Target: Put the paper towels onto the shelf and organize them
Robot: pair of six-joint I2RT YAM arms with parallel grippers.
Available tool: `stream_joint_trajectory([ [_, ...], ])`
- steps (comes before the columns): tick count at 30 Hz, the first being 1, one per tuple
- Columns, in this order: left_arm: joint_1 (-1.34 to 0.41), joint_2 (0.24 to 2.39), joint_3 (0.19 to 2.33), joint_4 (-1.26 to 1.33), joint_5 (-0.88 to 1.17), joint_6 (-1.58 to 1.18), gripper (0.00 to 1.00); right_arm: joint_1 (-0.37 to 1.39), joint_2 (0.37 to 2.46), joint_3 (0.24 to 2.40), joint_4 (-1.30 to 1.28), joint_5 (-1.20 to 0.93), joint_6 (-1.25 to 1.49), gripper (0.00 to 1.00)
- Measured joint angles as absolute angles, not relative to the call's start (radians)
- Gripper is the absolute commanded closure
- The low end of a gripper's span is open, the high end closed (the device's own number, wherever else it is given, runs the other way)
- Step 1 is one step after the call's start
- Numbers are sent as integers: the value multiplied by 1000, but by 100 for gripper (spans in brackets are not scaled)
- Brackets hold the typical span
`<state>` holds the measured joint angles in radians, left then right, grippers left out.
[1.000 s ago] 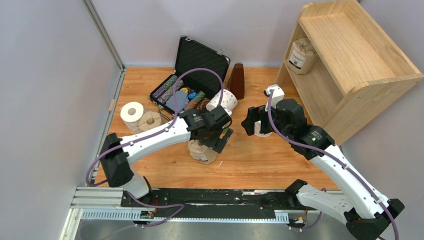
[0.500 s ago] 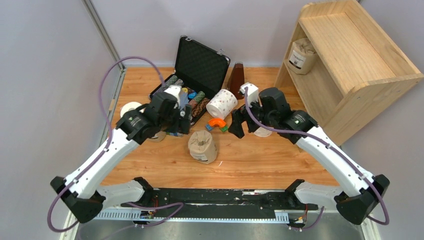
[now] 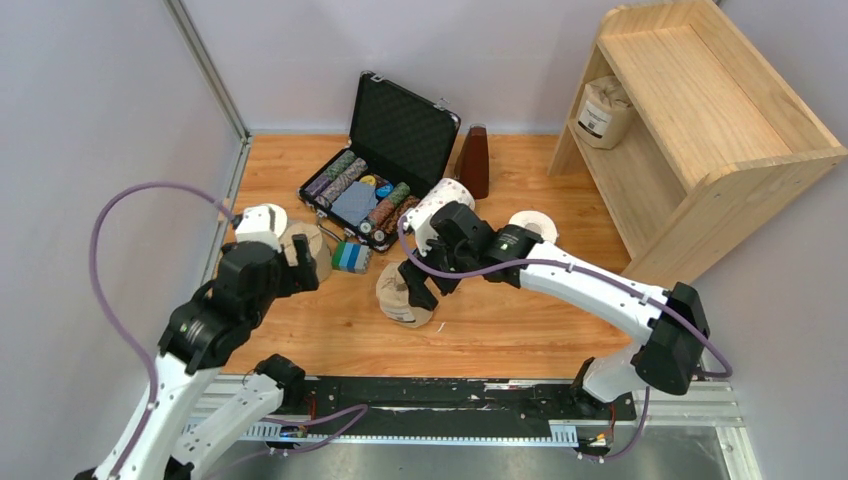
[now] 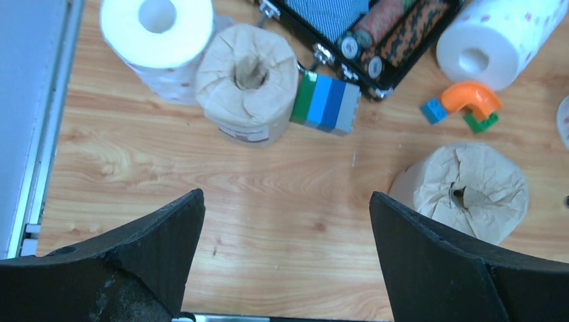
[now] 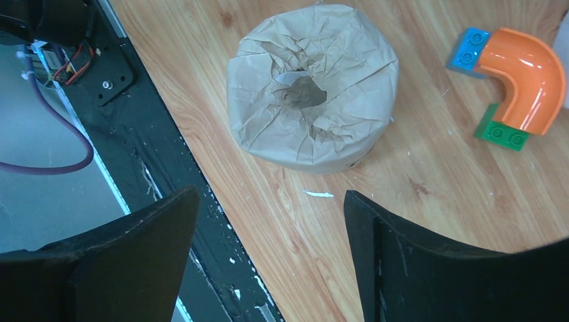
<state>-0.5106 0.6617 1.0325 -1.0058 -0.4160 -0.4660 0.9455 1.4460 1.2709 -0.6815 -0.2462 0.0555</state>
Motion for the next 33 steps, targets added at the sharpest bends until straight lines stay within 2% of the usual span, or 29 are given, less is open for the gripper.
stream_joint_trajectory([
  [8, -510, 355, 905, -931, -525, -474, 0, 969, 1491, 1228, -617, -211, 88, 31],
  [13, -510, 307, 859, -922, -554, -484, 0, 970, 1491, 1144, -563, -165, 110, 41],
  [21, -510, 302, 859, -891, -584, -484, 0, 972, 1490, 1052, -504, -140, 133, 38],
  [33, -510, 281, 860, -891, -595, -460, 0, 982, 1395, 1122, -494, -120, 148, 33],
])
